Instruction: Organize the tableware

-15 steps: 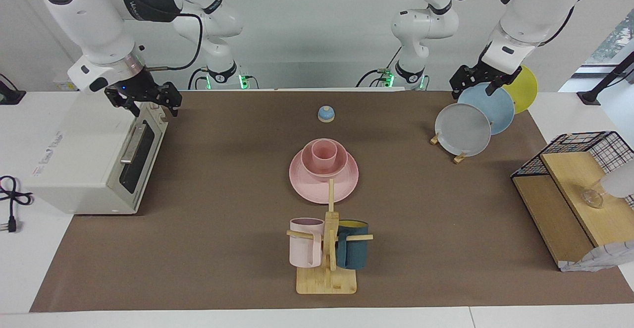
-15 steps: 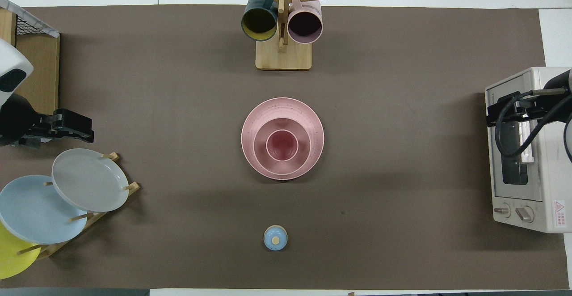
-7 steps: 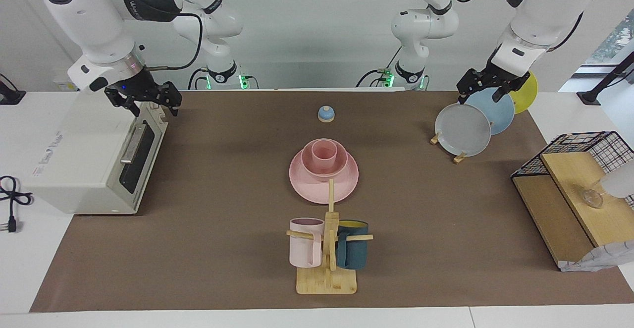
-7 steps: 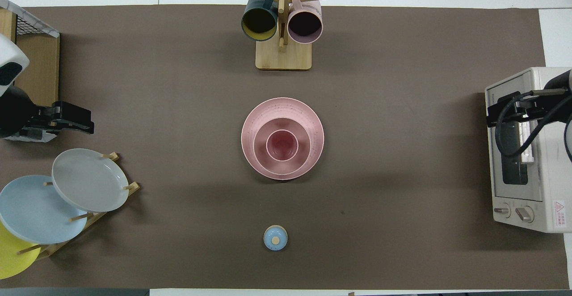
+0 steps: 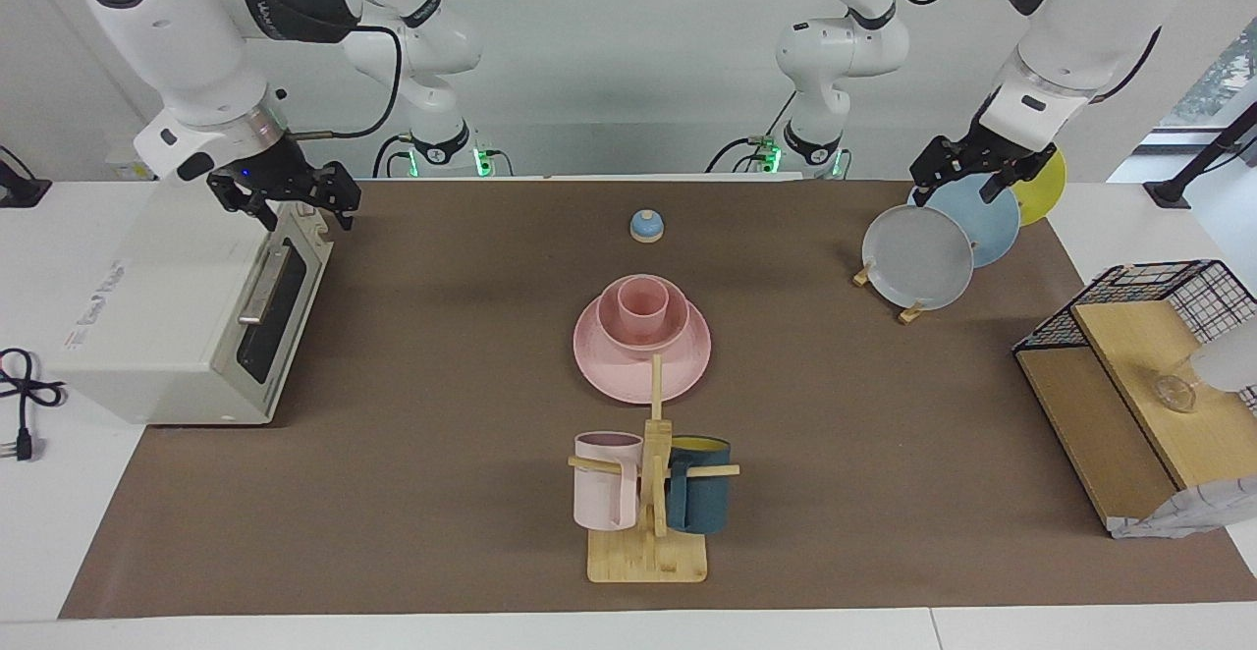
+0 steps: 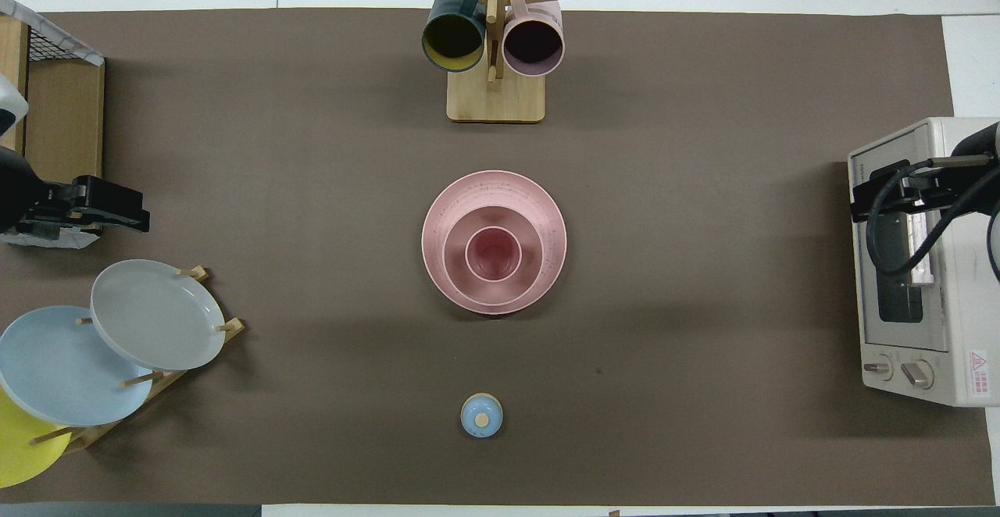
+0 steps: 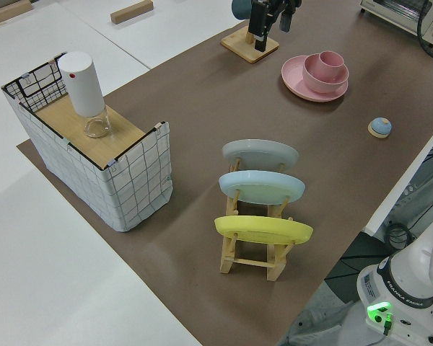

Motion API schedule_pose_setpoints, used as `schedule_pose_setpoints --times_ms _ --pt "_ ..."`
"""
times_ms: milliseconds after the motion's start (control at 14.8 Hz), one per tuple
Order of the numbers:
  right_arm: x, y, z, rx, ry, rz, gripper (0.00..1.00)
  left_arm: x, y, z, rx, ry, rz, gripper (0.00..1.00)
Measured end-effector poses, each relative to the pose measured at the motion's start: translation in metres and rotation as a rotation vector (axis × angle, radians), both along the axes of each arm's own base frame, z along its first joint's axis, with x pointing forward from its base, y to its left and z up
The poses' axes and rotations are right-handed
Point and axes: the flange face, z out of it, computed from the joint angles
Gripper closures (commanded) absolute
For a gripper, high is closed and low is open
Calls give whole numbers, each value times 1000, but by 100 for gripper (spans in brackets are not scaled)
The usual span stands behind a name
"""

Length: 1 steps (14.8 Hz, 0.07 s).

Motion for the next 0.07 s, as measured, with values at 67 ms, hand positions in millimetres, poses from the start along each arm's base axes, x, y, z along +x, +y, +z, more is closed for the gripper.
schedule_pose_setpoints --times_ms 67 --pt "0 0 0 0 0 0 0 0 0 0 0 0 -10 0"
